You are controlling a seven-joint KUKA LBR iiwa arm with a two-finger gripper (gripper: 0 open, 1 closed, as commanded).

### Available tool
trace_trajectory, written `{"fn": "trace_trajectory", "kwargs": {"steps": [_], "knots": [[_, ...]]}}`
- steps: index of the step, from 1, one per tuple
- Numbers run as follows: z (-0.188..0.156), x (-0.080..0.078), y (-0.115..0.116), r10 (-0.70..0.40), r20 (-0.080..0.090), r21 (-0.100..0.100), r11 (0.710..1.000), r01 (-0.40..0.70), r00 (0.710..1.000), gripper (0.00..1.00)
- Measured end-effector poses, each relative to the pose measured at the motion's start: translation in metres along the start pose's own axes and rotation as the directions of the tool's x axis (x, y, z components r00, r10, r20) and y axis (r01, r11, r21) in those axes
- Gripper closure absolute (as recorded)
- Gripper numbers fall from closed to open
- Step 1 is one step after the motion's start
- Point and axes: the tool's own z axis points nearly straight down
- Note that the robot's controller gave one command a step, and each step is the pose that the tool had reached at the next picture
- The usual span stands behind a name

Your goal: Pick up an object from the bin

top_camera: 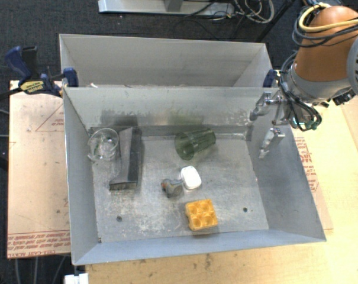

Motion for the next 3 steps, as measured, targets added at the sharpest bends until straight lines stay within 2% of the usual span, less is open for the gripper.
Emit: {"fn": "trace_trajectory", "kwargs": {"steps": [1, 2, 3], "knots": [[-0.005, -0.001, 0.001, -0.003, 0.008, 0.001, 1.0, 0.003, 1.0, 1.0], [-0.005, -0.001, 0.001, -0.004, 0.008, 0.001, 1.0, 0.004, 1.0, 1.0], [0.022, 0.0, 0.003, -0.086, 0.015, 0.004, 0.996, 0.086, 0.996, 1.0]]}}
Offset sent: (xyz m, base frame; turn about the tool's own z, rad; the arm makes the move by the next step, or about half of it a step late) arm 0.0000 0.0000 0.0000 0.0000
